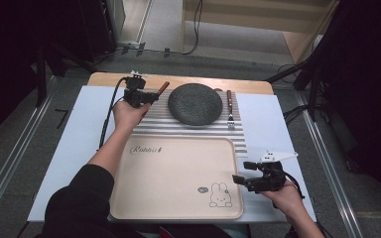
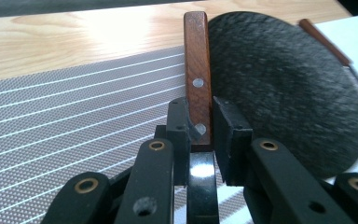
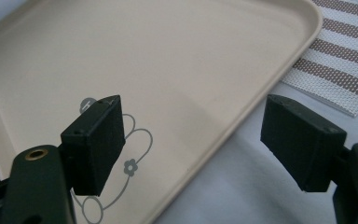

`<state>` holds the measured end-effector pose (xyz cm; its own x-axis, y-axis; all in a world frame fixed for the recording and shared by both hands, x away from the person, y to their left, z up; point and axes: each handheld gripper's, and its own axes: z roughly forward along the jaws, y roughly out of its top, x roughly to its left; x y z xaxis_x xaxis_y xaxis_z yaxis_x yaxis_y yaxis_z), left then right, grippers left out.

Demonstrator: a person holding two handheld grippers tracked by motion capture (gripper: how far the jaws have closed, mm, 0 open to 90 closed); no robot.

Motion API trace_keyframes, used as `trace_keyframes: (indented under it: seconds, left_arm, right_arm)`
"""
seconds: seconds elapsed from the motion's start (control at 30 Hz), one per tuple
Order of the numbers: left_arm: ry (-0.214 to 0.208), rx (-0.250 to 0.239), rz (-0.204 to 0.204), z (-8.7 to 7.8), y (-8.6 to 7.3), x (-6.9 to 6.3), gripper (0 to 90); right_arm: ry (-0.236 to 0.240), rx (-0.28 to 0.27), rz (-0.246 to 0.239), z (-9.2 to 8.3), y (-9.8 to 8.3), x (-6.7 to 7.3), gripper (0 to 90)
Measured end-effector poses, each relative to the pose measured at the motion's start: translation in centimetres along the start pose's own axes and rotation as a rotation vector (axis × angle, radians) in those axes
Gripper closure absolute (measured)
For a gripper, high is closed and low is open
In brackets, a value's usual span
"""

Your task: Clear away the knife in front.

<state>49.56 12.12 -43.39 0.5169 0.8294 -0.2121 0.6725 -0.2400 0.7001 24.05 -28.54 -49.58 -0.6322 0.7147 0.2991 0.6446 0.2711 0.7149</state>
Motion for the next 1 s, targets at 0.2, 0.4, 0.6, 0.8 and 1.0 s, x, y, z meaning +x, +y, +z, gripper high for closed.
trace_keyframes:
  seconds: [0.2, 0.4, 0.6, 0.8, 1.0]
  left_arm:
    - [-0.060, 0.006, 0.061, -1.0, -0.3, -0.4, 77.8]
    - [-0.106, 0.027, 0.094, -1.6, -0.9, -0.6, 77.8]
    - [-0.147, 0.037, 0.122, -2.3, -1.3, -1.3, 77.8]
    - [-0.162, 0.028, 0.157, -3.1, -1.8, -1.8, 77.8]
    - [-0.193, 0.031, 0.172, -3.8, -2.3, -2.2, 77.8]
  right_arm:
    - [-0.002, 0.000, 0.001, -0.1, 0.0, -0.1, 19.9]
    - [-0.001, 0.001, 0.002, 0.0, 0.0, 0.0, 19.9]
    - [-0.004, -0.001, 0.002, 0.0, 0.0, 0.0, 19.9]
    - [-0.005, 0.002, 0.004, 0.0, 0.0, -0.1, 19.9]
    - [-0.006, 0.000, 0.007, 0.0, 0.0, -0.1, 19.9]
